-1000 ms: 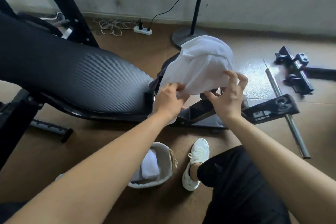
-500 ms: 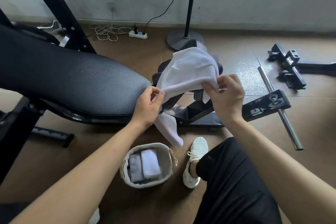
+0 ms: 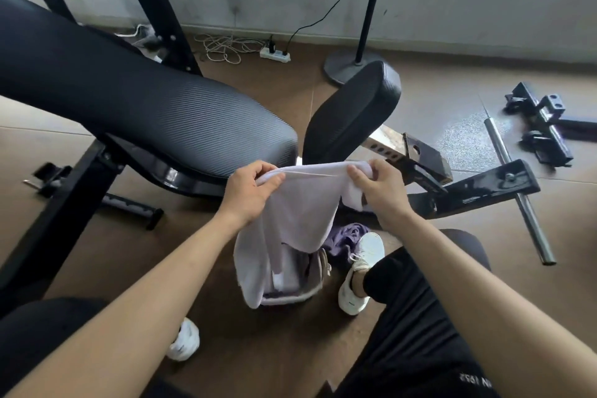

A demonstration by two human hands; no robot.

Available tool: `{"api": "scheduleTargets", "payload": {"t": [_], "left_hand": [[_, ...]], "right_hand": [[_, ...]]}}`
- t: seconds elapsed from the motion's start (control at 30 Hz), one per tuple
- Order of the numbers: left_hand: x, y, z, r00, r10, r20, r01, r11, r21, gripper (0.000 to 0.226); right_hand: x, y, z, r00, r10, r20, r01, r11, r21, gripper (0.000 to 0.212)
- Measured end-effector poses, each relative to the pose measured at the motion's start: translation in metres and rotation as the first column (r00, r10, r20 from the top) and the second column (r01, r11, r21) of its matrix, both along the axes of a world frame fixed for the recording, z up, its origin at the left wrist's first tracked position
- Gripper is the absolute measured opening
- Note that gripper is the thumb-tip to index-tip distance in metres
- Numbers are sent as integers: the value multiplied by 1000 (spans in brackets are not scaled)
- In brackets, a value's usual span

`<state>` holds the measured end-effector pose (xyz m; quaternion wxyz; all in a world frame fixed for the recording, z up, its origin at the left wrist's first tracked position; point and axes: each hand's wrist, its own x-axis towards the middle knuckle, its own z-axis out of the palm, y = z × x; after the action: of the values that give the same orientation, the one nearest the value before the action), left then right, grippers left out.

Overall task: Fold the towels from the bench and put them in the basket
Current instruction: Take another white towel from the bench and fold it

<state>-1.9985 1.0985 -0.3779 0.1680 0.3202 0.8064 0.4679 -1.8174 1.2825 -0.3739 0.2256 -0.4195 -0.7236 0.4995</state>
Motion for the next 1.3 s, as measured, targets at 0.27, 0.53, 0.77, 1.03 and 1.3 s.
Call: {"api": "scheduleTargets", "payload": {"t": [0.27, 0.53, 0.77, 1.03, 1.3], "left_hand": [[-8, -53, -27, 986, 163, 16, -160, 981, -112, 16], [-18, -123, -49, 946, 315, 70, -298, 936, -186, 24], [-8, -161, -80, 927, 353, 124, -312, 913, -263, 20], [-7, -169, -72, 944, 291, 155, -259, 945, -198, 10], [30, -151, -40, 987, -159, -7, 156, 978, -136, 5]], "right_hand": [[2, -38, -24, 920, 372, 128, -369, 928, -43, 44], [16, -54, -51, 768, 583, 266, -581, 808, -97, 6], [15, -55, -56, 767, 561, 313, -557, 823, -110, 15], [3, -72, -43, 931, 306, 198, -328, 940, 91, 6], [-25, -145, -25, 747, 637, 193, -660, 746, 93, 44]]}}
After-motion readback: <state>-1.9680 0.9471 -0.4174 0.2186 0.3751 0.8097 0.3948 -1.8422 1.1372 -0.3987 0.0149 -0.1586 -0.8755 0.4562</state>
